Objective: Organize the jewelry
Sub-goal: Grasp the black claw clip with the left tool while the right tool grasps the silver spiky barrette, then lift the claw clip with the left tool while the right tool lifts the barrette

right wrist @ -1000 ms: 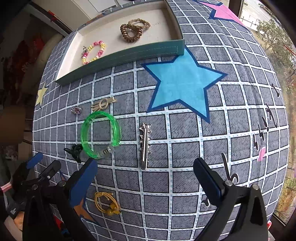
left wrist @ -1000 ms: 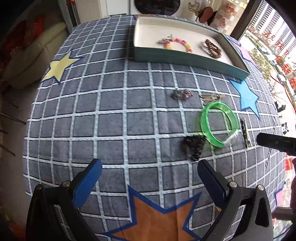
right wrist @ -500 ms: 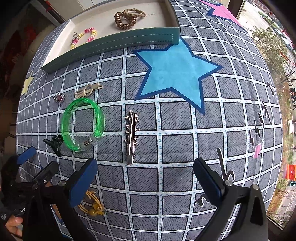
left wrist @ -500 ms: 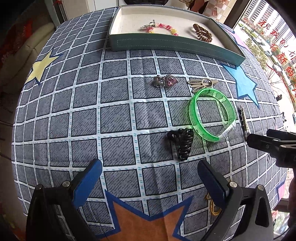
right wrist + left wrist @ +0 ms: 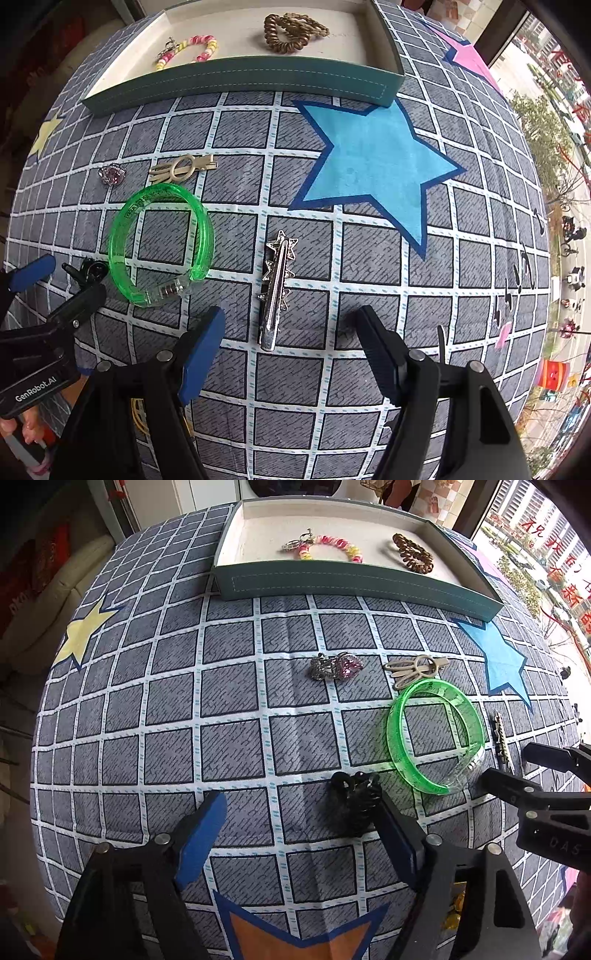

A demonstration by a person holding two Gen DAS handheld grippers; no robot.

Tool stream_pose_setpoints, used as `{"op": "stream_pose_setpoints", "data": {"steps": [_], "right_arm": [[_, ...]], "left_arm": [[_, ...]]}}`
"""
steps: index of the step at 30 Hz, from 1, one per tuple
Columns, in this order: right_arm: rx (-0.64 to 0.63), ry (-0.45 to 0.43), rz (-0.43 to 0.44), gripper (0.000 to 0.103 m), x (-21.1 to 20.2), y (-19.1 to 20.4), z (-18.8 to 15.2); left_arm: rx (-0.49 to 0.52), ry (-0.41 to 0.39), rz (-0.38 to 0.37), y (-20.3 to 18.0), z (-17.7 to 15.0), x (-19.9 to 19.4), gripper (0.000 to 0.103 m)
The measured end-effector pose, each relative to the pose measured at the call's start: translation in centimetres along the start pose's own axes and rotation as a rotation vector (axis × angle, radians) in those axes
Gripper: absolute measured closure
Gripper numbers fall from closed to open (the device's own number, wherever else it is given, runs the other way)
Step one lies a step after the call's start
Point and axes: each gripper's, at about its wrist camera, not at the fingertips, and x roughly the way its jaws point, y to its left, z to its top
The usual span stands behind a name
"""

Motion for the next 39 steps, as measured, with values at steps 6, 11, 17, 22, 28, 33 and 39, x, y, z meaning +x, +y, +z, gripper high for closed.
{"op": "stream_pose_setpoints", "data": {"steps": [6,11,17,22,28,33,39], "right_arm": [[-0.011,-0.004,0.002,0.035,1.2,0.7,0.1],[-0.042,-0.007,0.009,0.045,0.9,0.6,-0.1],[-0.066,-0.014,0.015,0.071,-0.3,1.8,-0.6],[-0.035,-0.014,0.057,0.086,-1.0,0.9,-0.4],[0.067,0.000,0.163,0.086,-1.3,-1.7,-0.4],[0.145,0.005,0.233,0.088,-2.2,-2.9,-0.4],[0.156,0.006,0.247,0.092,-3.0,-3.9,-0.3]], "left_arm": [[0.008,-0.009,-0.001,-2.0,1.5,-0.2,0.029],[0.013,-0.012,-0.006,-2.7,2.0,-0.1,0.050],[-0.004,-0.011,-0.067,-2.1,1.7,-0.6,0.074],[-0.011,-0.016,-0.084,-2.8,2.2,-1.3,0.074],[-0.023,-0.028,-0.100,-2.0,2.2,-1.4,0.074],[-0.015,-0.040,-0.103,-1.6,2.1,-1.7,0.074],[-0.016,-0.055,-0.108,-1.6,2.7,-2.7,0.074]]}}
